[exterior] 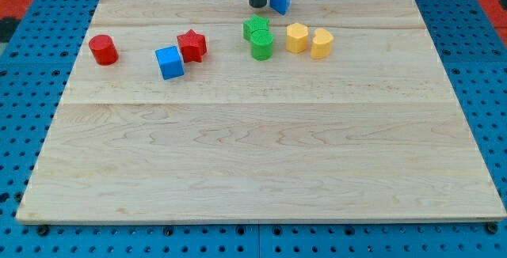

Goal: Move the blue triangle to the top right

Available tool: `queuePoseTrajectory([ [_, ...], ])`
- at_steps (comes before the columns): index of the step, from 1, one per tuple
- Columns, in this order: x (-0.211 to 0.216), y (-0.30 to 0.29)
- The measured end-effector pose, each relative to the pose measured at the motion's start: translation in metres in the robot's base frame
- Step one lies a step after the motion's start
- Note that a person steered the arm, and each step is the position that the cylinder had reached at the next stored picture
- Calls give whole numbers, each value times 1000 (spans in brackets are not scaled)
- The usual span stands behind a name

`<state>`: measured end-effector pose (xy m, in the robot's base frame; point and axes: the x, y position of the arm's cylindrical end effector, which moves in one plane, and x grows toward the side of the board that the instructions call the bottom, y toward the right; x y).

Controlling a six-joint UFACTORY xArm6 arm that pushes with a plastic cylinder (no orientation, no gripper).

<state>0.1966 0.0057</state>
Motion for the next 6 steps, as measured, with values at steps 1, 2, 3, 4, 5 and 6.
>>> queuePoseTrajectory([
  [1,-4,55],
  [2,5,102],
  [3,13,95],
  [4,42,95],
  [5,58,98],
  [6,86,100],
])
